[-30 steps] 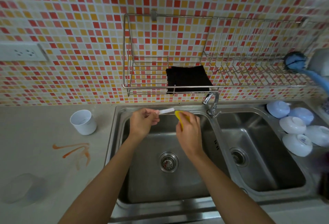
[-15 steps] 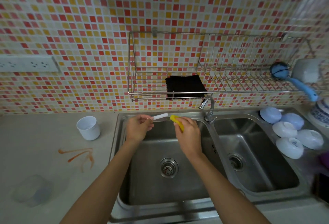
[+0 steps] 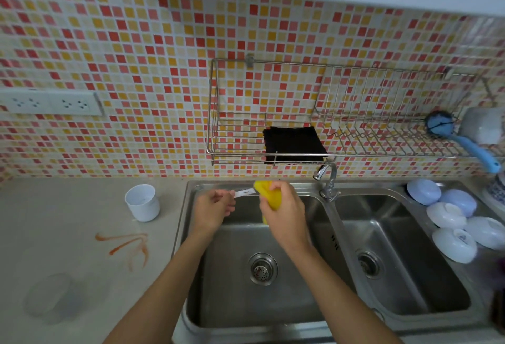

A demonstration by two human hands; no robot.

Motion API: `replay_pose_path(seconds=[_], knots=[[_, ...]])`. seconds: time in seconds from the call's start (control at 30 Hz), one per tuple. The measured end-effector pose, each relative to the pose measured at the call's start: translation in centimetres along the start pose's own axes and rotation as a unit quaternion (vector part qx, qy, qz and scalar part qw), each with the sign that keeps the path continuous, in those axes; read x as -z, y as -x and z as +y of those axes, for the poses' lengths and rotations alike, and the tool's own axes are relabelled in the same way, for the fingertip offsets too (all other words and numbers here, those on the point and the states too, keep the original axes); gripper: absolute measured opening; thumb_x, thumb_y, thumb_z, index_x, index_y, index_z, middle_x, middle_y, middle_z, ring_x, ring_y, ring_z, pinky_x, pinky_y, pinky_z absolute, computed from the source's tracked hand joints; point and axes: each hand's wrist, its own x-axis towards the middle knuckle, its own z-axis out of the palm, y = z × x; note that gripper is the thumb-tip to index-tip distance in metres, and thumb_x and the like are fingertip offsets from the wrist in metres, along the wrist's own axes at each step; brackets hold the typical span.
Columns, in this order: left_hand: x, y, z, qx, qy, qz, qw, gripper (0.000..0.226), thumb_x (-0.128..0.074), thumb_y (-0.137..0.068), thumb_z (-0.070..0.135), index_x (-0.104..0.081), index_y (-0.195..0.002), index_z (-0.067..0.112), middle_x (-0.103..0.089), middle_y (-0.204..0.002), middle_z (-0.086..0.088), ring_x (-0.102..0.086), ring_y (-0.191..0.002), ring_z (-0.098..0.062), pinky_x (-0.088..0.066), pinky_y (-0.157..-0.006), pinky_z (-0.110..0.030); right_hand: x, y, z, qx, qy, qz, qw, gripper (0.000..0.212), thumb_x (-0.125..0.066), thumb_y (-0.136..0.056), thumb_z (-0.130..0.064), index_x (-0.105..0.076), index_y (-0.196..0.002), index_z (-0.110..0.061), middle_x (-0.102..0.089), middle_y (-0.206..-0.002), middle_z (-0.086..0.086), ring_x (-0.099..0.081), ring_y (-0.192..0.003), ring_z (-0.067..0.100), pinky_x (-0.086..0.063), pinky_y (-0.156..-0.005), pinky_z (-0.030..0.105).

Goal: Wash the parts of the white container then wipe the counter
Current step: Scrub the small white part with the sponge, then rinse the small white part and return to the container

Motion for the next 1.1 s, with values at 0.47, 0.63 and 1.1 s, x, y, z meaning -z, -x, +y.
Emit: replay_pose_path(seconds=[0.47,0.63,1.1], knots=[[1.7,-1.0,0.4,0.006,-0.025,0.024,0.999,0.012,-0.067,-0.089,0.024,-0.067,-0.084,0.014,-0.072,-0.076,-0.003,-0.07,-0.074,-0.018,-0.056,-0.069,-0.026,-2.8,-13.9,-6.3,0.069,0.064,-0.075,0.993,0.019,-0.067,-0.086,-0.026,-0.052,-0.096,-0.017,-0.048,-0.118,0.001,-0.052,-0.085,0.013,-0.034,-0.061,0.015],[1.9,-1.9,0.4,0.015,-0.035,0.0,0.999,0.004,-0.065,-0.09,0.013,-0.067,-0.086,0.013,-0.071,-0.082,-0.008,-0.067,-0.078,-0.02,-0.056,-0.075,-0.033,-4.5,-16.2,-5.5,0.022,0.135,-0.124,0.983,0.023,-0.064,-0.088,-0.035,-0.049,-0.088,-0.018,-0.042,-0.123,0.007,-0.055,-0.078,0.017,-0.044,-0.066,0.026],[0.5,-2.1,-1.2,0.014,-0.057,-0.009,0.998,0.004,-0.067,-0.089,0.015,-0.068,-0.085,0.015,-0.072,-0.081,-0.005,-0.069,-0.08,-0.022,-0.056,-0.075,-0.033,-5.4,-16.6,-4.1,0.055,0.216,-0.182,0.958,0.029,-0.043,-0.093,-0.025,-0.069,-0.084,-0.015,-0.058,-0.075,-0.001,-0.057,-0.074,0.023,-0.047,-0.079,0.039]])
